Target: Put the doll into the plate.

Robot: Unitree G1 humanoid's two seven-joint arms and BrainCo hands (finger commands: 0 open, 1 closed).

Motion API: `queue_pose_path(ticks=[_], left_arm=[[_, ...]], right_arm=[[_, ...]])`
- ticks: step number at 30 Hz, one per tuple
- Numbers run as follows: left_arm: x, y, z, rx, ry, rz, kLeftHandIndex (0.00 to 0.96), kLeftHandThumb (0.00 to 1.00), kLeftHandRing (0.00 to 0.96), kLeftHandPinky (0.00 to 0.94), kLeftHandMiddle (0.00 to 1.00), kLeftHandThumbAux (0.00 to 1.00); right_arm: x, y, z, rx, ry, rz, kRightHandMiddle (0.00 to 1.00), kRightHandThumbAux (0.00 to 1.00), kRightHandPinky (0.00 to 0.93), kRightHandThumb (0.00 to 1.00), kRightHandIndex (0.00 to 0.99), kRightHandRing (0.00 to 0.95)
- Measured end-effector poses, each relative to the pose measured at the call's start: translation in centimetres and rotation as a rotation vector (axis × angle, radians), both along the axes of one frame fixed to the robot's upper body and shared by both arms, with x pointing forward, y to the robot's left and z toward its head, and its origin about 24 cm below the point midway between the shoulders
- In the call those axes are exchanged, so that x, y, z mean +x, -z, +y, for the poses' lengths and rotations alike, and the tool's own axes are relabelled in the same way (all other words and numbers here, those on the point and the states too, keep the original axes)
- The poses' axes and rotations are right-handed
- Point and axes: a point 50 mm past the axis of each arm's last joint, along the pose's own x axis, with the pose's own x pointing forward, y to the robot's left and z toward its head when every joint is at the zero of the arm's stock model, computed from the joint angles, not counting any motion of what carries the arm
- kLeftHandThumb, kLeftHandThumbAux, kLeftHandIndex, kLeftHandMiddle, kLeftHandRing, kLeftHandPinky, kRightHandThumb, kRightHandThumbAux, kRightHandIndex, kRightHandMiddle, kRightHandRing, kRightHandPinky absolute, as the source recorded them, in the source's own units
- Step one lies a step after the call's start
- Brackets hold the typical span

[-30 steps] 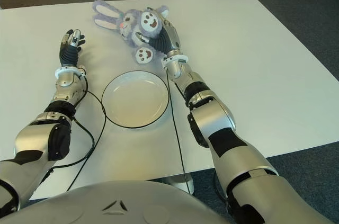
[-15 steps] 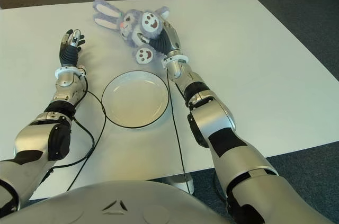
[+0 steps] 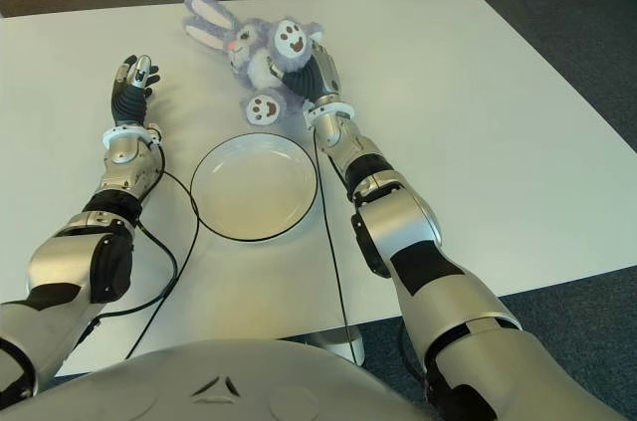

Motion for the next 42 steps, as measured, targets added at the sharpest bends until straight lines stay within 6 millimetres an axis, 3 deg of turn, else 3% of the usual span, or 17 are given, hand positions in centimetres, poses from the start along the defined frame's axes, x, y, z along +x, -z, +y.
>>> queue_pose_path(ticks=[3, 4, 8, 9, 10, 12, 14, 20, 42], left_arm=[[0.00, 0.00, 0.01, 0.000, 0.000, 0.000, 0.099, 0.000, 0.218, 0.051, 0.257, 0.374], [0.00, 0.00, 0.01, 0.000, 0.000, 0.000, 0.098, 0.000, 0.217, 0.050, 0.255, 0.373], [-0.01, 0.00, 0.01, 0.000, 0.000, 0.000, 0.096, 0.000, 0.215, 0.054, 0.252, 0.372], [-0.01, 0.00, 0.01, 0.000, 0.000, 0.000, 0.095, 0.000, 0.211, 0.049, 0.248, 0.372], [-0.01, 0.00, 0.01, 0.000, 0.000, 0.000, 0.095, 0.000, 0.210, 0.048, 0.248, 0.372], [0.00, 0.00, 0.01, 0.000, 0.000, 0.000, 0.096, 0.000, 0.211, 0.043, 0.252, 0.374], [0.00, 0.00, 0.01, 0.000, 0.000, 0.000, 0.098, 0.000, 0.211, 0.045, 0.253, 0.376], [0.00, 0.00, 0.01, 0.000, 0.000, 0.000, 0.102, 0.000, 0.222, 0.075, 0.256, 0.376], [0.00, 0.01, 0.01, 0.000, 0.000, 0.001, 0.101, 0.000, 0.224, 0.060, 0.261, 0.380]], right_arm=[[-0.01, -0.04, -0.01, 0.021, 0.000, 0.003, 0.394, 0.526, 0.479, 0.570, 0.351, 0.420], [-0.01, -0.07, -0.02, 0.029, 0.001, 0.002, 0.405, 0.660, 0.492, 0.667, 0.402, 0.430], [-0.06, -0.13, 0.01, 0.051, 0.006, -0.005, 0.449, 0.703, 0.543, 0.700, 0.424, 0.469], [-0.07, -0.12, 0.02, 0.053, 0.006, -0.006, 0.543, 0.702, 0.656, 0.701, 0.428, 0.573], [-0.08, -0.13, 0.02, 0.055, 0.007, -0.008, 0.559, 0.702, 0.676, 0.701, 0.429, 0.590], [-0.10, -0.13, 0.03, 0.058, 0.009, -0.011, 0.722, 0.700, 0.851, 0.705, 0.436, 0.754], [-0.11, -0.14, 0.02, 0.060, 0.012, -0.015, 0.767, 0.700, 0.885, 0.708, 0.438, 0.794], [-0.15, -0.16, 0.05, 0.074, 0.026, -0.026, 0.838, 0.704, 0.901, 0.715, 0.443, 0.851], [0.08, 0.05, -0.33, 0.165, 0.065, 0.036, 0.881, 0.710, 0.887, 0.724, 0.441, 0.890]])
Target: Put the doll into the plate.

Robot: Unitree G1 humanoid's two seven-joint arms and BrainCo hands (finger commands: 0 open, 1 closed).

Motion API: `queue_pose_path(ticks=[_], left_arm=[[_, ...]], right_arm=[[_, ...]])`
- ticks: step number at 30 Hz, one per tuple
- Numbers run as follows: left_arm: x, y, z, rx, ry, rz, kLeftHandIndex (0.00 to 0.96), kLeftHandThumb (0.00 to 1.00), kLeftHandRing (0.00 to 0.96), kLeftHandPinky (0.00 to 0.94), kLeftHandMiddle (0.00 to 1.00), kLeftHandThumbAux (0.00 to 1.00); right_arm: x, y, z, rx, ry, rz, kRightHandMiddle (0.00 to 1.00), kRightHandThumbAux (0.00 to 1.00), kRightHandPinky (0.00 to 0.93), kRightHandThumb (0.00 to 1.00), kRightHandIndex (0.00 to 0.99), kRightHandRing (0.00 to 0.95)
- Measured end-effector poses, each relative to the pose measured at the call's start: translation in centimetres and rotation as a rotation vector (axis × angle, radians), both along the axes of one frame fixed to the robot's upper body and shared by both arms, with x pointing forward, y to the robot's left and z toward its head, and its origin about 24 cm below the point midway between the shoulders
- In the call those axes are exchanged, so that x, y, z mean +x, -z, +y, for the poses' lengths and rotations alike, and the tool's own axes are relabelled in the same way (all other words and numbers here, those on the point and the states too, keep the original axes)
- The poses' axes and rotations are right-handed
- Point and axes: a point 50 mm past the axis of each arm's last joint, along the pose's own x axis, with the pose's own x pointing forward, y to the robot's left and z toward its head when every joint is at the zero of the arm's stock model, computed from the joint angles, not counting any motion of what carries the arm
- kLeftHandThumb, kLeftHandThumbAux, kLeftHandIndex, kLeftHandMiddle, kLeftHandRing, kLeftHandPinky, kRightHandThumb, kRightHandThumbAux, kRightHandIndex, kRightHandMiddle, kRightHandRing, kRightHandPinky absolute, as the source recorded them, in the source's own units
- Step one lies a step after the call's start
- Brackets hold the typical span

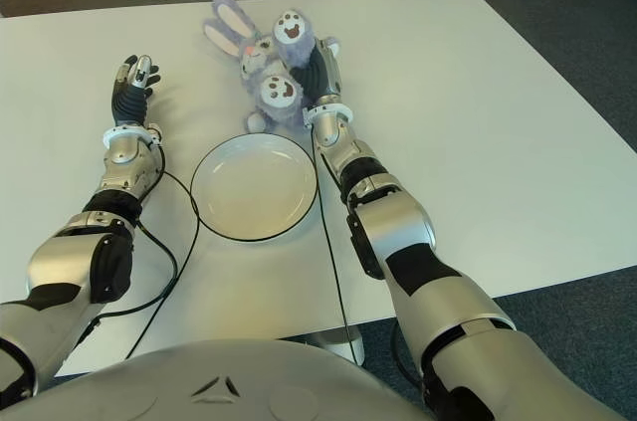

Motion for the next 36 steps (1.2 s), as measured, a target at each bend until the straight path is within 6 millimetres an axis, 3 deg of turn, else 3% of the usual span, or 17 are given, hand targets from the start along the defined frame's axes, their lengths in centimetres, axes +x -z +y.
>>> queue_pose_path(ticks=[36], left_arm=[[-0.02, 0.02, 0.00, -0.002, 0.000, -0.001, 0.092, 0.000, 0.208, 0.049, 0.249, 0.380]], right_arm=[[0.05, 0.18, -0.82, 0.082, 0.036, 0.021, 0.879, 0.712, 0.878, 0.721, 0.440, 0.888]])
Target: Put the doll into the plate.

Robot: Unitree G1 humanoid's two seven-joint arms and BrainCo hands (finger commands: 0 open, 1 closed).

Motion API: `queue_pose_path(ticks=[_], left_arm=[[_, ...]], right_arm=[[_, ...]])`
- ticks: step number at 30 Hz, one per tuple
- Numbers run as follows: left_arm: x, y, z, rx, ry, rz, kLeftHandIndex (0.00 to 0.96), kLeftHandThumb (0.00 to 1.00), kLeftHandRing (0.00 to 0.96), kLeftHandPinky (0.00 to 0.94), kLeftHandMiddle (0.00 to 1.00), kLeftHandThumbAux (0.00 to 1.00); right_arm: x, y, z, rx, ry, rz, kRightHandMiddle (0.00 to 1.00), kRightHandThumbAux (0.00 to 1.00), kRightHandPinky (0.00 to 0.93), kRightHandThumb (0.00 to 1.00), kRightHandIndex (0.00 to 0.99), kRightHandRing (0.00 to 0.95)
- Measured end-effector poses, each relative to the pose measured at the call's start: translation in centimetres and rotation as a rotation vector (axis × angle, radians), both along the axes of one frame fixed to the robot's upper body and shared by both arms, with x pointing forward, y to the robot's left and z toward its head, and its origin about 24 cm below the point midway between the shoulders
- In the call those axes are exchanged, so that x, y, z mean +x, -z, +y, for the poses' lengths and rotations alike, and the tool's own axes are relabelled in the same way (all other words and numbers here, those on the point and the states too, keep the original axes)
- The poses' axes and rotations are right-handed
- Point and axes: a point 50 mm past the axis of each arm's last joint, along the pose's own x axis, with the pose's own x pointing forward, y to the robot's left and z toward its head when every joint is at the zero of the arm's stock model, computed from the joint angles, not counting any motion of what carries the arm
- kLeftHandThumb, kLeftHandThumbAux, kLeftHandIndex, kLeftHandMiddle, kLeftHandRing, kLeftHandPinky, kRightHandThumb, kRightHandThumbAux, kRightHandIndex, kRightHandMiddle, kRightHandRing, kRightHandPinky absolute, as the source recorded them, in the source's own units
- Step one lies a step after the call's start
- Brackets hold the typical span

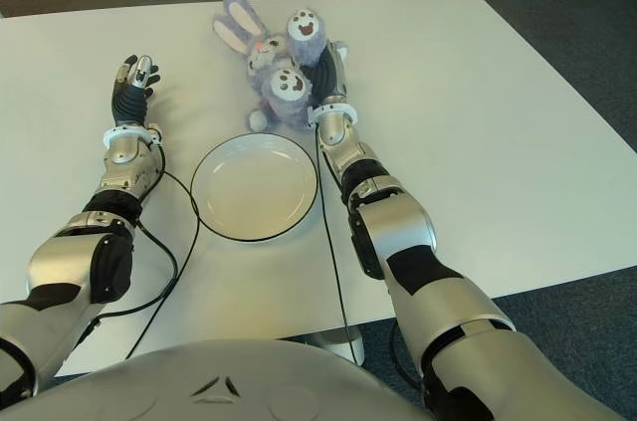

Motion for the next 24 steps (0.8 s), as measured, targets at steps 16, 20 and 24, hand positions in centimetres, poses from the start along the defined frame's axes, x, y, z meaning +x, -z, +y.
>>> queue_pose_path(ticks=[16, 20, 24], left_arm=[[0.00, 0.00, 0.06, -0.007, -0.001, -0.001, 0.098, 0.000, 0.213, 0.040, 0.253, 0.372], [0.02, -0.01, 0.04, -0.007, -0.001, 0.000, 0.097, 0.000, 0.212, 0.042, 0.252, 0.372], [0.03, 0.00, 0.03, -0.006, 0.000, 0.000, 0.092, 0.000, 0.207, 0.037, 0.247, 0.371]], right_arm=[[-0.03, -0.40, -0.47, 0.034, 0.023, -0.041, 0.877, 0.712, 0.873, 0.714, 0.440, 0.884], [-0.04, -0.58, -0.66, 0.033, 0.023, -0.057, 0.872, 0.712, 0.866, 0.714, 0.440, 0.879], [-0.01, -0.75, -0.95, 0.032, 0.028, -0.070, 0.865, 0.710, 0.865, 0.716, 0.441, 0.873]])
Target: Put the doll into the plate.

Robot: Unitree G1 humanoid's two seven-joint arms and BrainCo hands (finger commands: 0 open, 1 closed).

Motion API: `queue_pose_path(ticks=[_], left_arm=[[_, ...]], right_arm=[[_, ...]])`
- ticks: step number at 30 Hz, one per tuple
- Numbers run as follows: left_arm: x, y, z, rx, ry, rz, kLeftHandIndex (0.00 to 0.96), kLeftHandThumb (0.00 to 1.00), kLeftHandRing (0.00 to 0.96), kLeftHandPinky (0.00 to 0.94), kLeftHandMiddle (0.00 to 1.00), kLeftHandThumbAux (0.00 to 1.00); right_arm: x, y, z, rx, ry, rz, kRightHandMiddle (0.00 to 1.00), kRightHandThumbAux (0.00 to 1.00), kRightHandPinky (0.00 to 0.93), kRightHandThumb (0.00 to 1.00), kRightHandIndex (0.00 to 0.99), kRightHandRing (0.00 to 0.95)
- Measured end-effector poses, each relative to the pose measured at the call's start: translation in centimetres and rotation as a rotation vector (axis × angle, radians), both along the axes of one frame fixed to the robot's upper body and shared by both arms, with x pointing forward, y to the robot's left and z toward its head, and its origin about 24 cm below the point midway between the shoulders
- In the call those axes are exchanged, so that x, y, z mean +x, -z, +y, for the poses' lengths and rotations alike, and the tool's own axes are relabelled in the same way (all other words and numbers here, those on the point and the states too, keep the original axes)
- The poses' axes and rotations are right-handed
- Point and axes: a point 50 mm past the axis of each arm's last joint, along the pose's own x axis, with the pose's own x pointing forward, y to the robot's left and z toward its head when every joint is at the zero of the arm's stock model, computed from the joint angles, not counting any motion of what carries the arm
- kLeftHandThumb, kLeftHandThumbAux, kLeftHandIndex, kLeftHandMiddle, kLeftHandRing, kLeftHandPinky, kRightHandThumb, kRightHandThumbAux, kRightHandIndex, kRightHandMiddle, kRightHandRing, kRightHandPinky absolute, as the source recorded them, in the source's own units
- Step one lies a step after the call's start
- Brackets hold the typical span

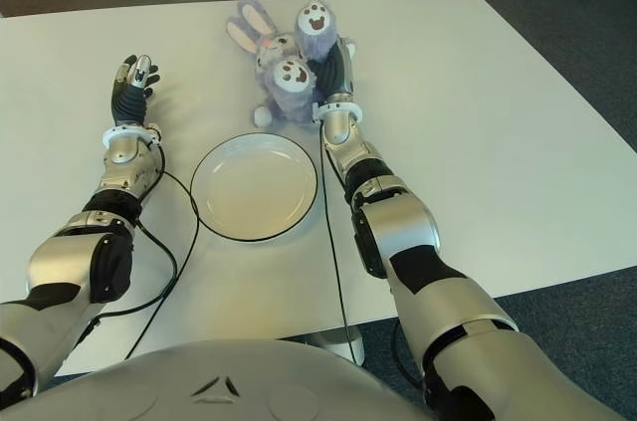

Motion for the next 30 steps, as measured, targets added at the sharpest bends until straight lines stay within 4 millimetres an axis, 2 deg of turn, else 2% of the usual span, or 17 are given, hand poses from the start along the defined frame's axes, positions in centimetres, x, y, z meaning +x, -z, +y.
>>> queue_pose_path(ticks=[17, 30], left_arm=[[0.1, 0.0, 0.0, -0.001, 0.001, 0.005, 0.100, 0.000, 0.211, 0.021, 0.257, 0.368], [0.1, 0.0, -0.1, 0.005, 0.004, 0.006, 0.098, 0.000, 0.207, 0.048, 0.248, 0.374]], right_arm=[[0.0, -0.6, -0.4, 0.008, 0.009, -0.042, 0.860, 0.709, 0.864, 0.719, 0.441, 0.874], [0.0, -1.1, -0.3, 0.024, 0.022, -0.083, 0.844, 0.706, 0.865, 0.720, 0.443, 0.860]])
